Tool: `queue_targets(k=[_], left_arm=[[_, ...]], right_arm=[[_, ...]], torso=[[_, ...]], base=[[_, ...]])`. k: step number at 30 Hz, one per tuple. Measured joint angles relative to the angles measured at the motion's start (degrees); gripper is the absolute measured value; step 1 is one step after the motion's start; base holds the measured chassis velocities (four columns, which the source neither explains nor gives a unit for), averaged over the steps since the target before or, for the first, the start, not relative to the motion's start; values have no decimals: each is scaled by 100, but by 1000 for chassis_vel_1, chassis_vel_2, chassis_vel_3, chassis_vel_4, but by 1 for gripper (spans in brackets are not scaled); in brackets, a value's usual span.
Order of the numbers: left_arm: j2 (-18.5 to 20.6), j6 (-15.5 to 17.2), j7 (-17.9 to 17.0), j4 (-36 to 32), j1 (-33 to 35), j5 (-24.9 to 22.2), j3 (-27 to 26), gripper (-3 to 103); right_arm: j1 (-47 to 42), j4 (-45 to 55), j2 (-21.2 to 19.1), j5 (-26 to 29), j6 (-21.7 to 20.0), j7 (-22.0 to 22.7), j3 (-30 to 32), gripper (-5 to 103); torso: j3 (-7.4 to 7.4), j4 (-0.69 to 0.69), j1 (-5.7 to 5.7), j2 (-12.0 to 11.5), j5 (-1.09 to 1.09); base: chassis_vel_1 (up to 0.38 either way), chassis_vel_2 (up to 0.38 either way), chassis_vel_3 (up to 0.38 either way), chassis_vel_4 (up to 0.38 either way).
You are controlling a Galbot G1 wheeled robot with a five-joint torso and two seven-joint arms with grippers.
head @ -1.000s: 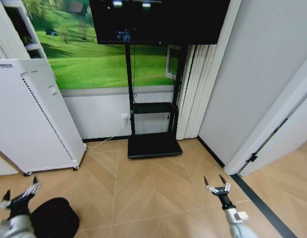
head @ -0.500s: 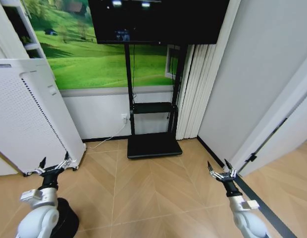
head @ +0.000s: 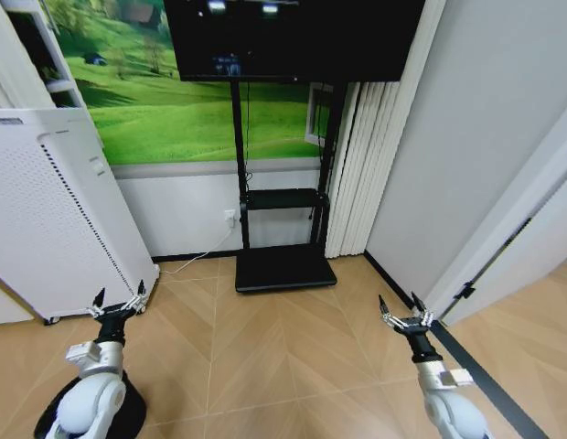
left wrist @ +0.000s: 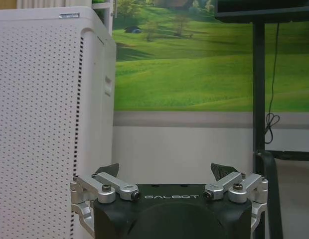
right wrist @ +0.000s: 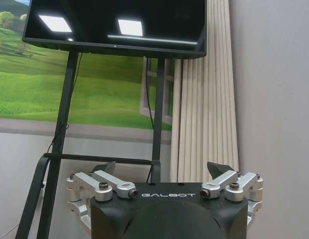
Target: Pick up the trash bin and place the garbage on the floor into it.
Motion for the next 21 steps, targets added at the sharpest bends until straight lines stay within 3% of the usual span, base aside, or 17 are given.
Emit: queue_targets(k=[6,12,21], left_arm=[[-34,-86,465,50,-23,-133,270,100],[-52,-97,526,69,-6,-133,270,100],[-62,-96,547,61,52,-157,157,100]], right_arm=[[-94,-15,120,-101,48,-89,-7,100],[-74,-9,110,-114,-5,-90,-5,100],[26,-109,100,-187,62,-129,-68,100]], torso=[[35,0,11,48,1],[53,-1,15,66,0],[206,0,68,274,0]], base=[[0,0,0,0],[0,0,0,0],[0,0,0,0]])
